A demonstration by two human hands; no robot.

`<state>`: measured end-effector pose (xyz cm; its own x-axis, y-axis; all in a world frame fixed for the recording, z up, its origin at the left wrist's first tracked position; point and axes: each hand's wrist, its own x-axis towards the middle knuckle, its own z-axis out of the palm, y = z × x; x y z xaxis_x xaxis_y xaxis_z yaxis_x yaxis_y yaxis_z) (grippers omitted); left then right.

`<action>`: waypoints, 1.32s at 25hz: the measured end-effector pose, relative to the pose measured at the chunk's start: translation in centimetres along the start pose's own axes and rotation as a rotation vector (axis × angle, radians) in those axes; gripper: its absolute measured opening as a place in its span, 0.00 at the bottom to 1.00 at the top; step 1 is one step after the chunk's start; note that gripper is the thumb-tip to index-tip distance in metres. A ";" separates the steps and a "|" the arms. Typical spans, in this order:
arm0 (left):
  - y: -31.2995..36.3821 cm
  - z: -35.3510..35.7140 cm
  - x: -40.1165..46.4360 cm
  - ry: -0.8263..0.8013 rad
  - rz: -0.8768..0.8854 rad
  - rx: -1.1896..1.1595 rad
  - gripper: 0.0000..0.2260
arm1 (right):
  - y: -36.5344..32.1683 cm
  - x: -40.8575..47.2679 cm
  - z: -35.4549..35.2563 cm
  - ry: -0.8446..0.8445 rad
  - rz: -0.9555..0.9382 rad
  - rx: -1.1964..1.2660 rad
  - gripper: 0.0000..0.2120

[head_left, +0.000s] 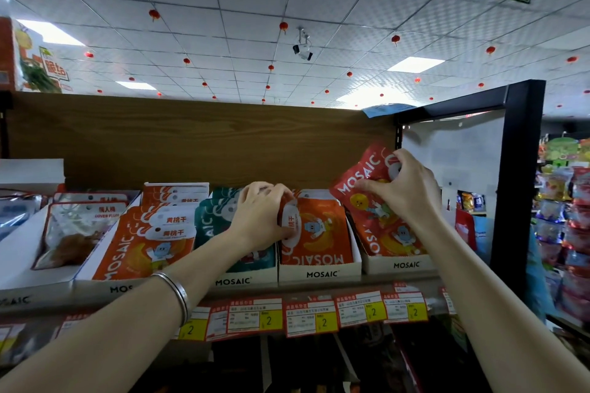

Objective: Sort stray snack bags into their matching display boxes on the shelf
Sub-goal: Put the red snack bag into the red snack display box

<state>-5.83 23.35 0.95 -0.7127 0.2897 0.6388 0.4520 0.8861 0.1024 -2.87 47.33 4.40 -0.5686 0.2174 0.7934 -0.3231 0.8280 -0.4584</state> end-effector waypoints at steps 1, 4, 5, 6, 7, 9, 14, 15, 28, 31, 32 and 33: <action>0.1 0.0 0.0 0.004 0.001 -0.019 0.27 | 0.0 0.0 0.0 -0.002 0.004 -0.007 0.31; 0.3 0.0 -0.2 0.063 0.007 -0.097 0.28 | 0.0 -0.4 0.1 0.011 0.012 -0.011 0.30; 0.3 -0.1 -0.2 0.075 0.009 -0.118 0.29 | 0.1 -0.6 0.1 0.014 0.016 -0.013 0.30; 0.4 -0.2 -0.2 0.083 0.017 -0.133 0.31 | 0.1 -0.7 0.2 0.014 0.018 -0.016 0.30; 0.4 -0.2 -0.3 0.091 0.033 -0.149 0.32 | 0.1 -0.9 0.2 0.012 0.021 -0.019 0.30; 0.6 -0.2 -0.5 0.116 0.073 -0.194 0.32 | 0.0 -1.1 0.2 0.016 0.021 -0.024 0.29; 1.0 -0.4 -0.3 0.105 0.033 -0.441 0.31 | 0.2 -0.5 0.2 -0.010 0.018 -0.005 0.30; 1.0 -0.5 0.0 0.094 -0.014 -0.497 0.32 | 0.3 -0.4 0.3 -0.017 0.016 0.006 0.30; 2.5 -3.4 3.6 0.125 0.067 -0.447 0.10 | 2.2 1.4 -2.7 -0.093 -0.035 0.080 0.32; 3.0 -3.5 3.8 0.016 0.110 -0.361 0.13 | 2.6 1.5 -3.1 -0.103 -0.041 0.075 0.31; 3.2 -3.4 3.9 -0.015 0.120 -0.335 0.14 | 2.7 1.5 -3.2 -0.109 -0.042 0.074 0.31; 3.4 -3.1 4.0 -0.044 0.130 -0.315 0.14 | 2.9 1.4 -3.3 -0.115 -0.042 0.072 0.31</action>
<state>-5.43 26.39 6.20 -0.6577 0.4140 0.6293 0.6791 0.6873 0.2576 -2.14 51.72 5.49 -0.6349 0.1197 0.7632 -0.3994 0.7948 -0.4569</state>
